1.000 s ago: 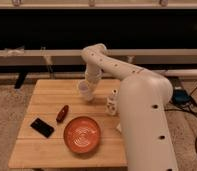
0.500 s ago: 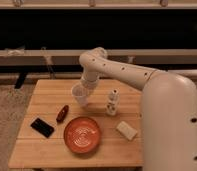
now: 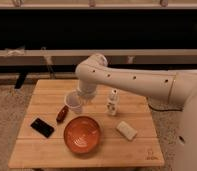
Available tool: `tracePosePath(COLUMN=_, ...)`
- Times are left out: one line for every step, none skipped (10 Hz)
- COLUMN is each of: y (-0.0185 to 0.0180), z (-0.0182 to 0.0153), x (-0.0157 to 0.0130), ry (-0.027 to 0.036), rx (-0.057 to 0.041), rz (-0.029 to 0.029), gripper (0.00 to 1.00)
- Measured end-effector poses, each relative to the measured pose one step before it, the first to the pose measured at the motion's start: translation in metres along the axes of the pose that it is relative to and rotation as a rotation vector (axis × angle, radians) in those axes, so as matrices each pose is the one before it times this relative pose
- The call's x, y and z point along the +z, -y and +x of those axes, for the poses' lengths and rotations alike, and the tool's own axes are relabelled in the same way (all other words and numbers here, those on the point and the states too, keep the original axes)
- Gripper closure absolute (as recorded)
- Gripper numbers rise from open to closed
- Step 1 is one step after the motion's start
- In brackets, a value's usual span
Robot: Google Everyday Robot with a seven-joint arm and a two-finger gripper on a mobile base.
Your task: Place the ceramic cup in the ceramic bowl
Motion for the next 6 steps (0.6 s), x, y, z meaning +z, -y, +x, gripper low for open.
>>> tracePosePath(y=-0.00892, z=-0.01609, x=-0.00431, ry=0.00228, rx=0.00223, rz=0.00713, gripper=1.00)
tracePosePath(y=-0.00589, z=-0.01225, x=-0.00223, ry=0.00649, rx=0.00686, rz=0.00553, gripper=0.95)
tracePosePath(y=-0.00394, z=-0.00929, x=-0.00047, ry=0.00824, rx=0.00530, rz=0.00382, gripper=0.88)
tracePosePath(y=-0.00280, z=-0.00729, x=0.00072, ry=0.00935, rx=0.00478, rz=0.00355, gripper=0.78)
tracePosePath(y=0.00025, z=-0.00689, x=0.00214, ry=0.01434, rx=0.00289, rz=0.00635, gripper=0.65)
tracePosePath(y=0.00109, z=-0.00337, x=0.00280, ry=0.01165, rx=0.00118, rz=0.00363, gripper=0.58)
